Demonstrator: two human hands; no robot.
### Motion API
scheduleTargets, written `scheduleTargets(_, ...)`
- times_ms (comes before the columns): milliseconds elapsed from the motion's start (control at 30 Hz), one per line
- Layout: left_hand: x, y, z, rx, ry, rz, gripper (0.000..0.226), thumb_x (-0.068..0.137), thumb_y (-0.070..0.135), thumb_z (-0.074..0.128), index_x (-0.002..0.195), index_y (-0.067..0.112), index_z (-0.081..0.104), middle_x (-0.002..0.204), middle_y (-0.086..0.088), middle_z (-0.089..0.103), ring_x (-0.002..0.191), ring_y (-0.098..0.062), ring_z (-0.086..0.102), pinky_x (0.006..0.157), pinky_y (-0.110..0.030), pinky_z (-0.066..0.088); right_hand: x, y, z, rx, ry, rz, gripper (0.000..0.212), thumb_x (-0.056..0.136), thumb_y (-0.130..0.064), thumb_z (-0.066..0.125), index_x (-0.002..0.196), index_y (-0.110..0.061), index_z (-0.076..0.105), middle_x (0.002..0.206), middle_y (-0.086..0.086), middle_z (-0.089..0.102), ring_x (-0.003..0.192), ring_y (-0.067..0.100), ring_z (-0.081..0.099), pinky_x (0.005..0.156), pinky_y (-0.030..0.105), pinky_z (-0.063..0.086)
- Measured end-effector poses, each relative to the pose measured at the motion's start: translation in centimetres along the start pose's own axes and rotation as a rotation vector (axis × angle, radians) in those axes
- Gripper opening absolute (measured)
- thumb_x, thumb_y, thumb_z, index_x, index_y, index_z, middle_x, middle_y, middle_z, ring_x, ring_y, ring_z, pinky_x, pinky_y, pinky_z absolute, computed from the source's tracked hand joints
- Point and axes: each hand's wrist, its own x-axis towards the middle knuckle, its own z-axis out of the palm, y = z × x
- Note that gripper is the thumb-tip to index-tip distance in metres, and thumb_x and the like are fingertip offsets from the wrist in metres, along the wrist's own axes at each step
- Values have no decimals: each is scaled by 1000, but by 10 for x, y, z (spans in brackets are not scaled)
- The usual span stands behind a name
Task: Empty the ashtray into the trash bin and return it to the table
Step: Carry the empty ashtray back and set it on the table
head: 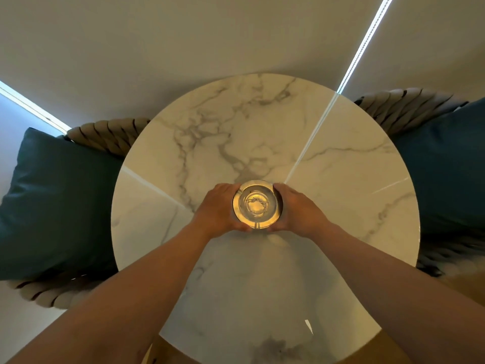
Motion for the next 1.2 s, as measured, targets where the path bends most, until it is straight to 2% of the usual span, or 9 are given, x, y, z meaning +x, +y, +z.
scheduleTargets(167,19,-10,9,-12,12,23,99,36,58,88,122,25,50,116,6,59,107,-18,51,88,-28,39,15,9,-4,-17,8,-31,92,45,-44,93,121,-19,48,116,-3,52,106,17,52,83,37,48)
scheduleTargets(233,24,-12,13,3,14,27,99,35,57,88,120,23,50,114,6,58,106,-18,50,89,-30,41,18,12,-4,-40,3,-36,94,45,-43,94,121,-15,48,117,0,52,111,20,50,87,33,46)
scheduleTargets(300,28,-13,16,16,7,39,100,35,58,88,121,22,50,114,6,56,109,-19,49,92,-33,41,20,17,-3,-78,-8,-32,101,45,-43,95,128,-10,46,129,3,50,126,23,44,98,31,39)
scheduleTargets(367,30,-14,20,33,-3,46,105,37,57,88,126,18,49,121,4,56,118,-23,46,99,-37,39,20,21,-2,-102,-23,-8,111,49,-43,94,139,-7,40,147,6,41,142,24,28,111,30,27)
scheduleTargets(467,32,-16,24,73,-30,30,114,38,59,87,133,16,43,134,1,51,131,-25,38,107,-41,33,20,25,1,-132,-25,15,119,50,-46,93,146,-6,33,157,8,29,148,21,14,115,28,15)
scheduleTargets(633,33,-19,28,86,-32,-8,123,37,59,87,140,17,36,146,1,42,141,-24,26,113,-41,27,20,28,5,-148,-9,33,122,50,-50,92,146,-7,31,160,10,22,149,20,8,118,34,18)
scheduleTargets(800,32,-21,28,88,-34,-11,125,37,61,87,142,17,34,147,0,40,140,-22,27,112,-41,27,21,28,6,-130,-12,38,121,47,-50,92,145,-10,32,160,9,22,149,20,7,118,34,19)
scheduleTargets(967,32,-21,28,80,-29,-8,128,36,62,85,143,15,32,148,-2,39,140,-22,27,113,-41,26,20,30,4,-121,-16,45,131,45,-51,93,150,-10,24,160,7,22,149,19,8,118,34,20)
scheduleTargets(1200,30,-25,28,90,-21,10,126,39,63,85,143,14,33,148,-3,40,139,-22,30,113,-42,28,21,32,6,-162,-25,31,123,51,-57,88,149,-11,29,161,7,17,149,19,6,118,38,21)
